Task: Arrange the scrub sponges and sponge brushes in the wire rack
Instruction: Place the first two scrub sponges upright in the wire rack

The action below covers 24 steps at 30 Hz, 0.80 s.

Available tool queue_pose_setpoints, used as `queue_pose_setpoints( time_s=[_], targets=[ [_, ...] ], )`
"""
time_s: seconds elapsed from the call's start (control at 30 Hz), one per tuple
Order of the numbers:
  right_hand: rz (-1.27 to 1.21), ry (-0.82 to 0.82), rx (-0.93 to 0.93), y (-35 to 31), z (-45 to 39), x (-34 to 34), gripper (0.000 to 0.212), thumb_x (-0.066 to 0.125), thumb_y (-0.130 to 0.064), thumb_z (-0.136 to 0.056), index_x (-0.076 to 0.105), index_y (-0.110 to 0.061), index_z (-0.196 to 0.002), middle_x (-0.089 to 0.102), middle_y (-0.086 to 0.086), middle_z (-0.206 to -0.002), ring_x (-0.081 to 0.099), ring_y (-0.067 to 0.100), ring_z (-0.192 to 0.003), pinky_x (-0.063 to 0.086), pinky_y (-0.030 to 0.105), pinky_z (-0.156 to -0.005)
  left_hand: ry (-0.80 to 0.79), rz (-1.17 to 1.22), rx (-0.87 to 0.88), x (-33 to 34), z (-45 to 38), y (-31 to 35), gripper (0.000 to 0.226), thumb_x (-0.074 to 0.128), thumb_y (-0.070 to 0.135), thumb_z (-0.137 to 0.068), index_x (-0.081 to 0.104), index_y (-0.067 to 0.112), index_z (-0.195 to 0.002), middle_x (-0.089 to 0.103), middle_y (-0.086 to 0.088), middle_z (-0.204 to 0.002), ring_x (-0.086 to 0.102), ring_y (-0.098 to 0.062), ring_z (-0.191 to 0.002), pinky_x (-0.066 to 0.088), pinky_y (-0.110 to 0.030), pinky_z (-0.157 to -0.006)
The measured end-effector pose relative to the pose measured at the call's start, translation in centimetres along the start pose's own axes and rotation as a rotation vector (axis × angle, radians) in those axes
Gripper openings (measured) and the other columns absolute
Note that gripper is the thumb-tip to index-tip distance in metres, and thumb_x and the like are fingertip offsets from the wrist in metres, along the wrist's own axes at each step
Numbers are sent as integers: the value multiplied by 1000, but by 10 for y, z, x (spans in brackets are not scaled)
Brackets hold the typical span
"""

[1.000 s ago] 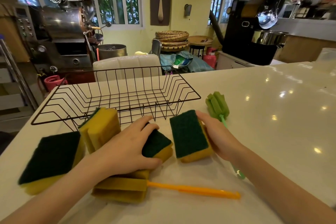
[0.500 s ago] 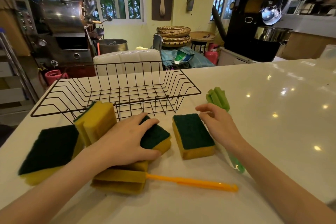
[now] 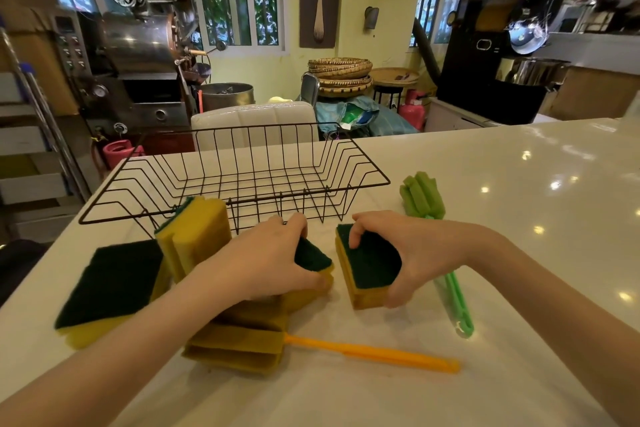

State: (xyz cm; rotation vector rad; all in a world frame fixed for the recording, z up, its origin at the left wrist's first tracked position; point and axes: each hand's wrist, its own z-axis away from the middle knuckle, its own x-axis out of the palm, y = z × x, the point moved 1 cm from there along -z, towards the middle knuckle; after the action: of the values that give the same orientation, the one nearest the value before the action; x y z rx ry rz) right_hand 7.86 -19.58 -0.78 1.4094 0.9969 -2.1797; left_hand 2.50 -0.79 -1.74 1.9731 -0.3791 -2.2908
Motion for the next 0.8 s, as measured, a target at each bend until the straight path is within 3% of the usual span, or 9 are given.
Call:
queue_pose_setpoints(
  time_s=[0.17,0.27,0.33,0.43,0.57,0.67,0.8],
  targets=[
    [41,3,-21,2,-6,-11,60,79,-24,-62,43,-33,-110,43,-7,-107,47,13,-96,52,24,-68,-47,12,46,-19,-8,3,56,70,44,-66,42,23,-109,46,3,-101,44,-12,-90,35,-17,-58],
    [9,15,-40,3,-3,-33,57,78,-25,-59,44,-40,-102,45,-9,-106,51,14,-95,53,24,-67,-36,43,99,-39,-9,6,55,73,44,-64,45,24,-107,49,5,-102,46,-11,-90,39,-16,-59],
    [-2,24,-50,2,-2,-52,53,75,-30,-55,45,-46,-96,46,-10,-113,51,16,-102,55,29,-77,-48,98,130,-59,-9,10,55,74,44,-63,46,26,-107,50,6,-104,49,-11,-93,45,-17,-68],
    [-46,42,-87,-1,-1,-84,50,74,-32,-54,47,-51,-92,45,-17,-118,46,11,-114,47,34,-96,-56,176,143,-90,-11,13,51,73,42,-63,47,29,-105,48,12,-99,49,-12,-99,43,-17,-77],
    [-101,80,-124,-4,-10,-121,49,75,-28,-53,50,-46,-91,45,-19,-122,44,9,-119,39,29,-102,1,241,160,-123,-20,10,52,67,50,-49,47,36,-94,49,14,-99,49,-13,-101,44,-21,-78],
    [-84,104,-115,-7,-27,-138,50,77,-27,-56,49,-44,-93,44,-12,-126,43,16,-120,43,32,-99,68,207,147,-136,-36,1,62,66,52,-46,47,32,-102,49,6,-112,48,-17,-106,44,-31,-88],
    [-36,121,-86,-2,-61,-153,49,78,-16,-67,48,-39,-98,43,-7,-124,43,17,-116,45,17,-77,82,86,146,-138,-69,-16,57,75,39,-63,46,26,-110,49,2,-113,49,-18,-102,47,-29,-83]
  ],
)
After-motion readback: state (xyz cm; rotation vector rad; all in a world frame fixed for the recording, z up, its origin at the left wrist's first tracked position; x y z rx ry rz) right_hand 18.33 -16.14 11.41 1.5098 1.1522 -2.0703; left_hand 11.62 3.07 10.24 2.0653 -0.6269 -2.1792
